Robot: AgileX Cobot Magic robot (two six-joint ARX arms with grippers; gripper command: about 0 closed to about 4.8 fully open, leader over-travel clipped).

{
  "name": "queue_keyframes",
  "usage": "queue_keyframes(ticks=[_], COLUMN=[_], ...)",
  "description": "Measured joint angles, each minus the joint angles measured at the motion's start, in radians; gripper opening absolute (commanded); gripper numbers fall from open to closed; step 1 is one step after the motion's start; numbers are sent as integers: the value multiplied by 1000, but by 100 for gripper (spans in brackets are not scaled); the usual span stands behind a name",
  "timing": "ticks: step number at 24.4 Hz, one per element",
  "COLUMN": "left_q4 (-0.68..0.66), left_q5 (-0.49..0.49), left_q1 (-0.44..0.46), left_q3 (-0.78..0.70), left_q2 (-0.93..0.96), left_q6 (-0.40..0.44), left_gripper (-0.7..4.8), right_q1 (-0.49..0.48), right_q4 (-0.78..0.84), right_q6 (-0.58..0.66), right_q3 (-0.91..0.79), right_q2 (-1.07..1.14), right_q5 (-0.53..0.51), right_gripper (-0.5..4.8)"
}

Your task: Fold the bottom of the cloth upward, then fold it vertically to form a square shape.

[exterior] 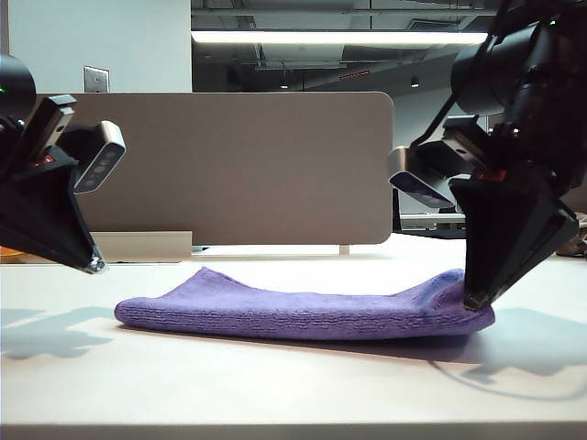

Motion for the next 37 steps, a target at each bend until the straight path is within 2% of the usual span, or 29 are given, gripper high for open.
queue_keyframes(ticks=[8,14,19,26,29,32,37], left_q4=[64,132,151,188,200,237,287], left_q5=[117,181,203,214,210,160,150], left_q1=[0,-1,-1,-1,-1,-1,-2], left_q3=[0,0,0,0,0,0,0], left_q2=[0,0,0,0,0,0,0], left_q6=[-12,-57,-64,-89,-95,-136,-161], left_gripper=[-6,-6,-6,-6,-6,-6,-6], right_q1=[0,-1,-1,-1,-1,-1,-1], right_q4=[-20,-26,48,96,100,92,82], right_q6=[43,77,156,223,239,248,252], right_q3=[-3,-3,-3,-3,-3,-3,-3], right_q2=[0,0,0,0,0,0,0], right_q5=[28,51,-12,-39,-18,45,69], right_gripper=[227,235,235,235,235,235,234])
